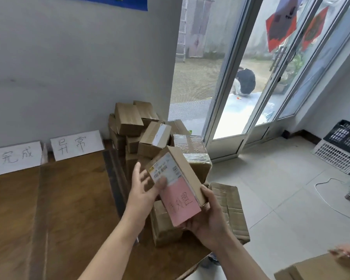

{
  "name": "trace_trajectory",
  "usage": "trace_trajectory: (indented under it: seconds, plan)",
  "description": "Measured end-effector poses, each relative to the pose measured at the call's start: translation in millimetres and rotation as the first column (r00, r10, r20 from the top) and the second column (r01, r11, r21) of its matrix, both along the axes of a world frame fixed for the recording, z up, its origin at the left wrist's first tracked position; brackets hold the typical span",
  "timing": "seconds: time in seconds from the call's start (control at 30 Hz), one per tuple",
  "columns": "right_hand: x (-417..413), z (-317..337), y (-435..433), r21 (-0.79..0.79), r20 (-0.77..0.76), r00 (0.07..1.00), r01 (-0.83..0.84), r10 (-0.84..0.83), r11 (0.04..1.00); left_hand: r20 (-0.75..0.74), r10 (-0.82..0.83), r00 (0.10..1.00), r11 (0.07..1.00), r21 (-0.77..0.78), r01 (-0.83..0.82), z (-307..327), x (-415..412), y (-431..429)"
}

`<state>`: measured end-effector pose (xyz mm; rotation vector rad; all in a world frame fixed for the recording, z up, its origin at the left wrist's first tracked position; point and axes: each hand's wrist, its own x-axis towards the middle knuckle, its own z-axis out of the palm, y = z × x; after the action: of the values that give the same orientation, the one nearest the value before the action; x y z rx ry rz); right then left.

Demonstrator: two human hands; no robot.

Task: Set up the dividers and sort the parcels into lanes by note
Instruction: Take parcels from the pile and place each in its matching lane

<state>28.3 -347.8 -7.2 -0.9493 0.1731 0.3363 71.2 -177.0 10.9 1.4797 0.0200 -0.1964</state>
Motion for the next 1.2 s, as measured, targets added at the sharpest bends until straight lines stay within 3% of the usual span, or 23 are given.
trace_trajectory:
  seconds: [0.13,0.2,0.27,0.3,0.37,0.43,0.5,0.57,0.7,0.83,0.9,0.97,1.03,1.1,1.13,1.2]
  plan:
    - [-8,5,-8,-0.047,0.020,0.998,-0.060,0.061,0.997,-0.164,-0.106,0.981,0.956,-0.289,0.054,-6,-27,-22]
    - [-14,8,-15,-0.200,0.008,1.000,-0.023,0.025,0.980,-0.184,-0.075,0.980,0.937,-0.350,0.006,-9,-38,-34]
    - [-20,6,-26,-0.452,0.047,0.995,0.099,-0.087,0.887,-0.194,0.008,0.981,0.921,-0.380,-0.082,-11,-45,-41]
    - [-22,3,-34,-0.597,0.113,0.983,0.185,-0.146,0.781,-0.202,0.047,0.978,0.916,-0.381,-0.123,-12,-49,-44]
    - [-24,-10,-53,-0.832,0.290,0.938,0.344,-0.188,0.434,-0.226,0.126,0.966,0.905,-0.373,-0.206,-16,-57,-49]
    - [-23,-29,-72,-0.965,0.250,0.961,0.257,-0.116,0.053,-0.250,0.198,0.948,0.888,-0.363,-0.281,-21,-66,-55]
    - [-23,-47,-86,-0.995,0.045,0.996,0.037,-0.079,-0.098,-0.269,0.247,0.931,0.876,-0.347,-0.333,-25,-75,-61]
    - [-23,-58,-94,-0.987,-0.096,0.994,-0.102,-0.053,-0.125,-0.284,0.278,0.918,0.868,-0.336,-0.367,-28,-83,-66]
    - [-20,-67,-97,-0.987,-0.151,0.985,-0.156,-0.079,-0.051,-0.297,0.312,0.902,0.867,-0.299,-0.398,-33,-92,-72]
    - [-19,-63,-99,-0.999,-0.047,0.982,-0.046,-0.182,0.008,-0.299,0.293,0.908,0.886,-0.272,-0.376,-34,-90,-70]
    - [-19,-56,-104,-0.988,0.024,0.962,0.064,-0.272,0.141,-0.297,0.280,0.913,0.895,-0.263,-0.360,-32,-87,-68]
    - [-19,-45,-112,-0.902,0.063,0.923,0.215,-0.380,0.374,-0.288,0.254,0.924,0.901,-0.276,-0.334,-29,-85,-68]
    - [-21,-30,-122,-0.673,0.034,0.879,0.372,-0.476,0.639,-0.285,0.205,0.936,0.905,-0.308,-0.292,-23,-84,-70]
    - [-24,-17,-133,-0.308,0.043,0.875,0.472,-0.483,0.826,-0.282,0.137,0.950,0.907,-0.349,-0.235,-16,-84,-73]
    - [-28,-8,-137,-0.102,0.046,0.880,0.475,-0.473,0.874,-0.276,0.098,0.956,0.907,-0.372,-0.200,-12,-84,-74]
    - [-37,10,-141,0.272,0.057,0.904,0.394,-0.423,0.878,-0.258,0.003,0.966,0.901,-0.418,-0.114,-3,-84,-75]
